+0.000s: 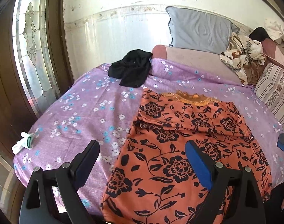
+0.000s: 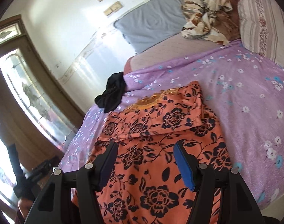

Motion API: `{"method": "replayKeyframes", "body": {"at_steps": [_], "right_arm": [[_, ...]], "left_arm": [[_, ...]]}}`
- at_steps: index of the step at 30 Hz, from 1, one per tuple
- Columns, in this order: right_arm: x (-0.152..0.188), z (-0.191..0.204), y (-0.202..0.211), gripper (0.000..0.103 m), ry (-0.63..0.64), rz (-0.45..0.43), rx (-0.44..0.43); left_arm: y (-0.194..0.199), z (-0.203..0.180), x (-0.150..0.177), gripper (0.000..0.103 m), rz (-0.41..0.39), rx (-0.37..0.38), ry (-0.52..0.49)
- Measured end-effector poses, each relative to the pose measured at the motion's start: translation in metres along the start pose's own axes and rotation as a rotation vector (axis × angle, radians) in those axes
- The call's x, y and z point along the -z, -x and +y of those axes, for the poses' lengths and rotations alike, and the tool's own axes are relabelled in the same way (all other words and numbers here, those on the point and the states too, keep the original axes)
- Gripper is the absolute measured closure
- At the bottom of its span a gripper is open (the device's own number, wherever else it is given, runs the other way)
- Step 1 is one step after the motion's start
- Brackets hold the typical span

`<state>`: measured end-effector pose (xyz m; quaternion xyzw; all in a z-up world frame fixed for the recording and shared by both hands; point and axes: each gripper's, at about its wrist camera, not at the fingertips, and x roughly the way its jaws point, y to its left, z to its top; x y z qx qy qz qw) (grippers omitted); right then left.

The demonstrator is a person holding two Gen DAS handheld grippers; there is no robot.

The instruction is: Fold small clothes

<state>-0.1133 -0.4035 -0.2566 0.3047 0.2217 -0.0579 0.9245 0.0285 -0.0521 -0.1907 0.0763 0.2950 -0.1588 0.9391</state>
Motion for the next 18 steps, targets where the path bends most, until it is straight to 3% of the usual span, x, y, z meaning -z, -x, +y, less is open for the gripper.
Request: {"method": "replayKeyframes", "body": {"at_steps": [18], "right_arm": [[0.0045,-0.0018,0.0052,0.037,-0.001,0.005,-0.004]], "left_arm": [[0.0023,0.0065,0.0051,0.010,0.011,-0.049,0.008]]}}
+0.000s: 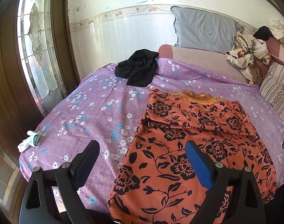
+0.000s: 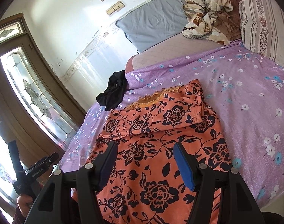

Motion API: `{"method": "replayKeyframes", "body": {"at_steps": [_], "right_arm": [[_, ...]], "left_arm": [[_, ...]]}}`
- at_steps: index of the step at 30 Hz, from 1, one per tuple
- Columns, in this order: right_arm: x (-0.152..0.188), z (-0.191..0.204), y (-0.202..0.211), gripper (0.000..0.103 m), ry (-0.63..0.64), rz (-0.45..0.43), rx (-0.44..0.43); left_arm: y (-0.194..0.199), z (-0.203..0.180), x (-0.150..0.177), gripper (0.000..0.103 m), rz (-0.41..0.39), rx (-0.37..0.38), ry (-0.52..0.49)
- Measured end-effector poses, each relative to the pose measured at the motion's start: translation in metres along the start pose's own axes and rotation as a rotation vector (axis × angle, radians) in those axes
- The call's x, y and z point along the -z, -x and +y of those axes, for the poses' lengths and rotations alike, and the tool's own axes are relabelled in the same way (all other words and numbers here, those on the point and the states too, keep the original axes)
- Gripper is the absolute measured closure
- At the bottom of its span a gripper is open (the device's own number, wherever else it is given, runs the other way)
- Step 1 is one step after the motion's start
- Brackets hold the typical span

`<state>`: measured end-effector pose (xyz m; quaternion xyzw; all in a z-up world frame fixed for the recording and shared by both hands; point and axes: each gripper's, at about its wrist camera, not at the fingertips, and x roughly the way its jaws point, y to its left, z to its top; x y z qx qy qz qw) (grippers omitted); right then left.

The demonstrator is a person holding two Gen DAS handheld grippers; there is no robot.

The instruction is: Fold small clothes

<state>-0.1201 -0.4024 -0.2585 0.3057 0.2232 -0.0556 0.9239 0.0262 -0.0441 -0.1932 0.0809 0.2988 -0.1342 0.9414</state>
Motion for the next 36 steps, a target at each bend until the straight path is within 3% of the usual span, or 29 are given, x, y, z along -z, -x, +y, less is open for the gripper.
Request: {"method": "replayKeyframes", "body": {"at_steps": [11,18,26,29,36], "right_arm": [[0.000,-0.001,0.004,0.037,-0.001,-0.007,0.003],[0.004,-0.015,0.002,0.037,-0.030,0.031,0.040],[0.007,-0.046,-0.002,0.037,-0.120,0.094,0.101],[0.008,-0.052,-0.008,0.037,-0.152,0.118,0.120],[0.009,-0.053,-0.016,0.037,-0.189,0.131,0.116]], "left_arm": [[-0.001,0.008,0.007,0.010,0.027,-0.029,0.008],[-0.034,0.037,0.037,0.010,0.201,-0.008,0.119],[-0.062,0.071,0.083,0.010,0.384,-0.073,0.205],[-0.064,0.080,0.092,0.010,0.424,-0.074,0.240],[-0.060,0.093,0.096,0.010,0.420,-0.038,0.253]]}}
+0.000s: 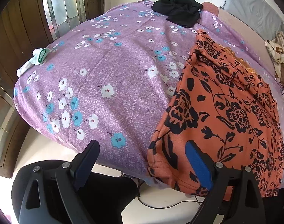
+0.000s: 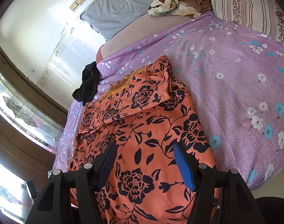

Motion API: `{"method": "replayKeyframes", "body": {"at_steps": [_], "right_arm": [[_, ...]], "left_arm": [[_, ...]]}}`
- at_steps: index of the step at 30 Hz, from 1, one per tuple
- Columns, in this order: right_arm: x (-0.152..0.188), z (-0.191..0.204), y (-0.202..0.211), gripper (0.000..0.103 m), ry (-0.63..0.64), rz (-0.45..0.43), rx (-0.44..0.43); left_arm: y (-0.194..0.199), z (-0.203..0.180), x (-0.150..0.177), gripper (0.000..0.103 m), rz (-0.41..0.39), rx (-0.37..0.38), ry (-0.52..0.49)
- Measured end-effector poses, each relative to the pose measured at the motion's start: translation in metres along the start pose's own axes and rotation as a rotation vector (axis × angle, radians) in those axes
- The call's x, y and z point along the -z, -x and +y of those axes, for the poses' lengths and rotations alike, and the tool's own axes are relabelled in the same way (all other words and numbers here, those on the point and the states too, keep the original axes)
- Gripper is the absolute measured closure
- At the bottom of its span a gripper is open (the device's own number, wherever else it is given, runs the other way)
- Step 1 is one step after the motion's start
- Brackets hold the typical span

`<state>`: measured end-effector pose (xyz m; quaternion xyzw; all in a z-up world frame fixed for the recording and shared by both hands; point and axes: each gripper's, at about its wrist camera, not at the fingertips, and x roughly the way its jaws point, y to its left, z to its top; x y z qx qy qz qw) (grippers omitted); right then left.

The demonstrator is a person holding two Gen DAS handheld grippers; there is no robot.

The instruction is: Fold small clothes

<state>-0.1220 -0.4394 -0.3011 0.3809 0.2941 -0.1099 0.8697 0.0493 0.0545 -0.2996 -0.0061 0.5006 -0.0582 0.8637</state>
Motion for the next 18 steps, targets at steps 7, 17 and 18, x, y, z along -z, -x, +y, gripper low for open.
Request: {"method": "replayKeyframes", "body": {"at_steps": [7,17,18], "right_arm": [[-0.001,0.003,-0.005,0.037,-0.002,0.003,-0.001],[0.003,0.010,-0.009,0.037,0.027,0.007,0.010],[0.003,0.010,-0.009,0.037,0.024,0.005,0.009]], "left_arm": [[-0.004,-0.012,0.002,0.036,0.022,0.081,-0.147],[-0.010,-0.007,-0.001,0.085,0.053,0.240,-0.147],[-0.010,-0.008,0.000,0.085,0.059,0.260,-0.146]]}}
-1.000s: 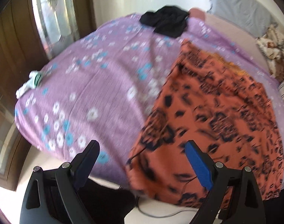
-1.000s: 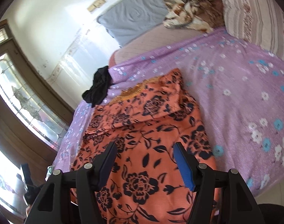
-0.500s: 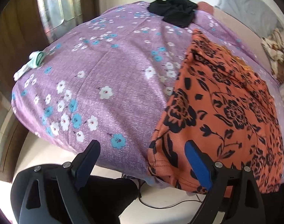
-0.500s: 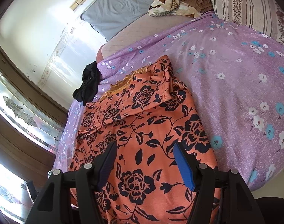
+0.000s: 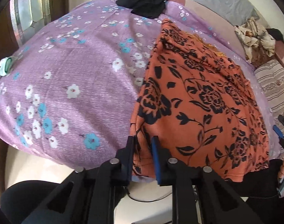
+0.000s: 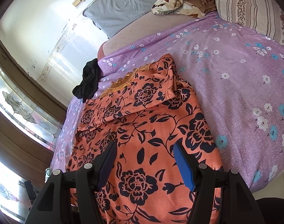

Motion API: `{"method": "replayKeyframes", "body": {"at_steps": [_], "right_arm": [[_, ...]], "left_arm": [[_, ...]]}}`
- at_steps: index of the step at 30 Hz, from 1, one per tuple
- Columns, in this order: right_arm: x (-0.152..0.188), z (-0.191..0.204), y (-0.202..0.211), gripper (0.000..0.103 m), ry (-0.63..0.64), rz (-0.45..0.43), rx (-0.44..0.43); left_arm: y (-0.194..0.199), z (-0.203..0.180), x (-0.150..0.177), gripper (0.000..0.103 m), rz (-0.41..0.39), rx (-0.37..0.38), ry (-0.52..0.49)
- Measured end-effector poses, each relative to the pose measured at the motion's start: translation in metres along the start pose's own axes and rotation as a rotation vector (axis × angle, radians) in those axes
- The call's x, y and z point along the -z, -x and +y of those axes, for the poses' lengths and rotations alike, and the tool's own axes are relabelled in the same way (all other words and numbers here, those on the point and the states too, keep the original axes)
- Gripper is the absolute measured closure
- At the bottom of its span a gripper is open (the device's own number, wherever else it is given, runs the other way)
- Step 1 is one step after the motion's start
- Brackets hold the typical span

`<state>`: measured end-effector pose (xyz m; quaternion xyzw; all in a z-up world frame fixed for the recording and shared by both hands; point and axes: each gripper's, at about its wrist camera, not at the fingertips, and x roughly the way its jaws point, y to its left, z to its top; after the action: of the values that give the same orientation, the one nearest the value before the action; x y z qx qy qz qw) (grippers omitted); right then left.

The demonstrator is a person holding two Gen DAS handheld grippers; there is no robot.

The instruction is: Fold small clothes

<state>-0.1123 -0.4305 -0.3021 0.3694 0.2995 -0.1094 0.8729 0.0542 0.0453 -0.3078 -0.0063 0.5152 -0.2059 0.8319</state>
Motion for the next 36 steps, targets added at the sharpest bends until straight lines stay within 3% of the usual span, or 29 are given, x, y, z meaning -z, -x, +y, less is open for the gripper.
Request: {"method": "replayKeyframes", "body": {"at_steps": [3,5,6,8,11,13,15,20,22,23,25,28,30,32,33,34,35,36], "right_arm": [[-0.001,-0.004,0.003,0.037,-0.018,-0.009,-0.001],[-0.001,-0.008,0.004,0.037,-0.034,-0.009,-0.003],[-0.002,-0.009,0.005,0.037,-0.040,-0.007,-0.003],[-0.002,-0.013,0.007,0.037,-0.053,-0.004,-0.002],[-0.004,-0.025,0.012,0.037,-0.085,0.014,0.014],[-0.005,-0.040,0.013,0.037,-0.139,0.038,0.023],[-0.005,-0.056,0.015,0.037,-0.197,0.049,0.031],[-0.003,-0.091,0.018,0.037,-0.284,0.102,0.066],[0.002,-0.098,0.012,0.037,-0.289,0.162,0.088],[0.006,-0.102,0.008,0.037,-0.295,0.198,0.089],[0.016,-0.105,0.001,0.036,-0.298,0.258,0.071],[0.028,-0.095,0.001,0.036,-0.238,0.282,0.092],[0.037,-0.087,-0.001,0.039,-0.198,0.306,0.144],[0.046,-0.080,-0.003,0.062,-0.163,0.314,0.222],[0.049,-0.075,-0.003,0.066,-0.127,0.310,0.279],[0.051,-0.070,-0.002,0.076,-0.102,0.302,0.298],[0.050,-0.067,-0.003,0.092,-0.090,0.302,0.295],[0.051,-0.063,-0.002,0.095,-0.078,0.307,0.288]], "left_arm": [[-0.004,-0.001,-0.002,0.084,0.025,0.033,0.007],[-0.007,0.000,-0.002,0.064,0.051,0.026,0.031],[-0.008,0.001,-0.002,0.049,0.061,0.018,0.045],[-0.008,0.003,-0.003,0.047,0.054,0.020,0.067],[-0.008,0.003,-0.003,0.050,0.059,0.064,0.085],[-0.011,0.001,-0.005,0.079,0.075,0.093,0.091],[-0.015,0.001,-0.005,0.089,0.093,0.106,0.098],[-0.018,0.003,-0.009,0.085,0.103,0.107,0.123],[-0.019,0.004,-0.009,0.070,0.114,0.114,0.128],[-0.020,0.003,-0.010,0.069,0.114,0.119,0.128],[-0.021,0.002,-0.010,0.070,0.116,0.124,0.125],[-0.023,0.003,-0.011,0.073,0.126,0.143,0.143],[-0.024,0.005,-0.011,0.088,0.128,0.148,0.152],[-0.025,0.006,-0.011,0.091,0.132,0.139,0.156],[-0.025,0.006,-0.011,0.093,0.130,0.140,0.156],[-0.023,0.006,-0.011,0.095,0.125,0.143,0.155],[-0.020,0.006,-0.011,0.095,0.116,0.147,0.152],[-0.018,0.005,-0.012,0.096,0.111,0.157,0.147]]}}
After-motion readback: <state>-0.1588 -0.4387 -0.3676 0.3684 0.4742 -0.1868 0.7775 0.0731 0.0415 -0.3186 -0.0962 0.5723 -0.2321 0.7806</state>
